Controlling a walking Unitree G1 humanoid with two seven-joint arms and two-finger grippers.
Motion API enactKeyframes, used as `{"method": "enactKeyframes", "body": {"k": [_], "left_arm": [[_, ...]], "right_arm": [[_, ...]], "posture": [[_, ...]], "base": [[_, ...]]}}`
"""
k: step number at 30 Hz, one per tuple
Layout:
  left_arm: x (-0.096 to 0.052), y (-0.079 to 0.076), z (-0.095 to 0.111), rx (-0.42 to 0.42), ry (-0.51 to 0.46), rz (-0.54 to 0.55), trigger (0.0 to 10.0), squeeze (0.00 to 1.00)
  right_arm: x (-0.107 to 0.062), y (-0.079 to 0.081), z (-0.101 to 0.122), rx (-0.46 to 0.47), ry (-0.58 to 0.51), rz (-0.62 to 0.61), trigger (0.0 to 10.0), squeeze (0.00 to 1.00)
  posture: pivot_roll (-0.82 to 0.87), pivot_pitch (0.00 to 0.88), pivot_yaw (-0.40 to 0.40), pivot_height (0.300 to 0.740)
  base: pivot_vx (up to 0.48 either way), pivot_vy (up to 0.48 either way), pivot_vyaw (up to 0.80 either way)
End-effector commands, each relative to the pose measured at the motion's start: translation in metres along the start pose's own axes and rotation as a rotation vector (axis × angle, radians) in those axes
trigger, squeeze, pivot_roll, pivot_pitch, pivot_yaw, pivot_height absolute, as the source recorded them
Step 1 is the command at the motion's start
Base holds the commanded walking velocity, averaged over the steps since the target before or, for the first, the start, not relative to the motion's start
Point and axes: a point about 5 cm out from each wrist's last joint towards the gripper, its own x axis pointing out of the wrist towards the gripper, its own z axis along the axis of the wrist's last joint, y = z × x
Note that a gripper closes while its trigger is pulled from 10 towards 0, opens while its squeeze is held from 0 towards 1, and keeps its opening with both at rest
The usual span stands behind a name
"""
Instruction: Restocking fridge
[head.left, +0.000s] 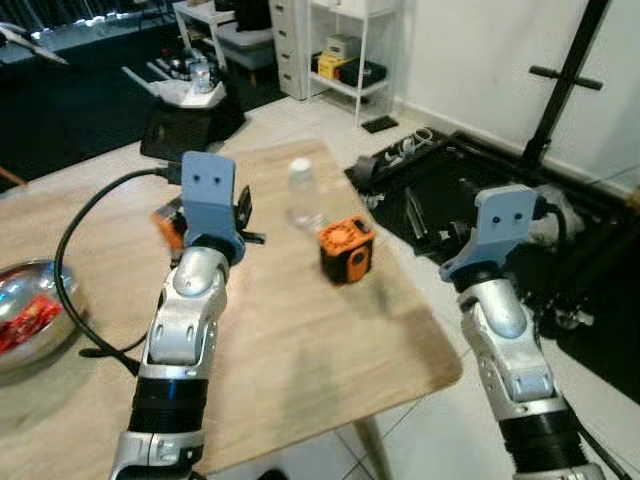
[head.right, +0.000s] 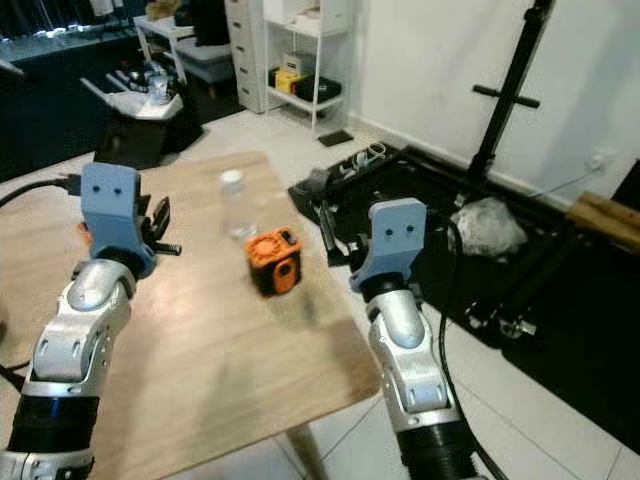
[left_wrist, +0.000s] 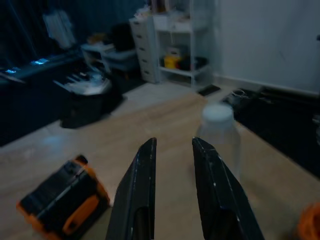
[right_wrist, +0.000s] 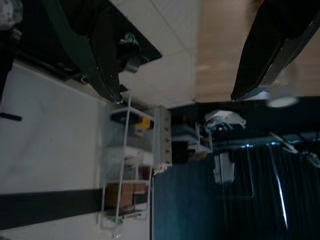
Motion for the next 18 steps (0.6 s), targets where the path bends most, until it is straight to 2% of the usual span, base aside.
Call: {"method": "enactKeyframes", "body": {"k": [1, 13, 18], "left_arm": [[-0.0008, 0.0022, -0.0009, 0.004, 0.003, 0.013, 10.0, 0.00], [-0.0008, 0.0043, -0.0035, 0.011, 0.019, 0.027, 10.0, 0.00], [0.0002, 0.0107, -0.0082, -0.013, 0.058, 0.052, 10.0, 0.00]], "right_arm": [[-0.0001, 0.0021, -0.0005, 0.007, 0.008, 0.006, 10.0, 0.00], [-0.0008, 0.0020, -0.0009, 0.007, 0.012, 0.008, 10.0, 0.00], [-0.0012, 0.0023, -0.0016, 0.008, 0.016, 0.011, 10.0, 0.00]], "posture": [[-0.06, 0.082, 0.048, 0.740], [-0.06, 0.083, 0.047, 0.740], [-0.06, 0.082, 0.046, 0.740]], "base": [[0.000, 0.000, 0.00], [0.000, 0.000, 0.00], [0.000, 0.000, 0.00]]}}
